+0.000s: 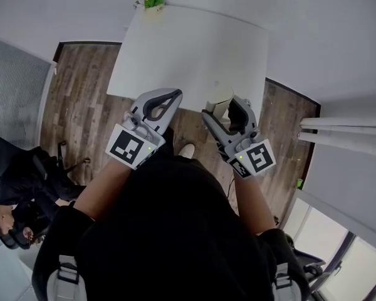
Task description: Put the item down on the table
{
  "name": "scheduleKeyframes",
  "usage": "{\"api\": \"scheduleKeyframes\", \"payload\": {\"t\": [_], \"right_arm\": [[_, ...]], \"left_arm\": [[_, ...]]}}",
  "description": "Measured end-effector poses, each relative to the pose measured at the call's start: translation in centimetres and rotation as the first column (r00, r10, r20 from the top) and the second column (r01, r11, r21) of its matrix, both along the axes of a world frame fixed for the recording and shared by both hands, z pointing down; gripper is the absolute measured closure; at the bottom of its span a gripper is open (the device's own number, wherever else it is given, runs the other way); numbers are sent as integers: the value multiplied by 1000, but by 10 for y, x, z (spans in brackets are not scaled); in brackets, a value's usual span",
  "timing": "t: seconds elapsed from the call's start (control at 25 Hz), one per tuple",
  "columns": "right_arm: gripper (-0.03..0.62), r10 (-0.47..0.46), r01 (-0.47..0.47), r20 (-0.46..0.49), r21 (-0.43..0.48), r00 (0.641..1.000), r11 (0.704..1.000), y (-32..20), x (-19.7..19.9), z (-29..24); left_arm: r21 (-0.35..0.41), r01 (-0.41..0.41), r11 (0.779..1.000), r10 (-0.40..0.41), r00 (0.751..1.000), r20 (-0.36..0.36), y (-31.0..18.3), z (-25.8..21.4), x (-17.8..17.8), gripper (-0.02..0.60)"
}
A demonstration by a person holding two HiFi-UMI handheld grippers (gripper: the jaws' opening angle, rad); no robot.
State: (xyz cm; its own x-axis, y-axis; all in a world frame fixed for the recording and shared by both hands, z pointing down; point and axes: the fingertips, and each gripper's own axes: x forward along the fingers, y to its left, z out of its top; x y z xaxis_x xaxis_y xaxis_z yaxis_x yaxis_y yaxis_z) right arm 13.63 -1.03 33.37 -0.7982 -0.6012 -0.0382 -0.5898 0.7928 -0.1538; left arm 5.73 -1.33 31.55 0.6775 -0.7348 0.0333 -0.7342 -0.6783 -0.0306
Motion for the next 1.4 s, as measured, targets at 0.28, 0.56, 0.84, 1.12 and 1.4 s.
{"api": "scheduleKeyframes", "payload": {"t": [0.28,0.56,0.84,1.12,1.4], "right_arm": [[303,33,-33,-35,-5,999,999,-33,6,9],[303,76,-81,-89,-56,993,995,-78,8,30],[303,103,-125,-160,-128,982,984,-128,1,69],[303,105,-150,-226,-190,968,970,-168,-12,101],[303,101,-187,-320,-250,942,950,-197,-24,140]], "left_arm": [[5,-53,999,53,999,0,-40,8,12,588],[41,-116,992,115,993,26,-90,16,21,588],[35,-143,989,142,990,22,-143,34,9,588],[12,-167,986,167,986,-1,-182,50,-6,588],[-1,-188,982,188,982,-28,-208,67,-21,588]]}}
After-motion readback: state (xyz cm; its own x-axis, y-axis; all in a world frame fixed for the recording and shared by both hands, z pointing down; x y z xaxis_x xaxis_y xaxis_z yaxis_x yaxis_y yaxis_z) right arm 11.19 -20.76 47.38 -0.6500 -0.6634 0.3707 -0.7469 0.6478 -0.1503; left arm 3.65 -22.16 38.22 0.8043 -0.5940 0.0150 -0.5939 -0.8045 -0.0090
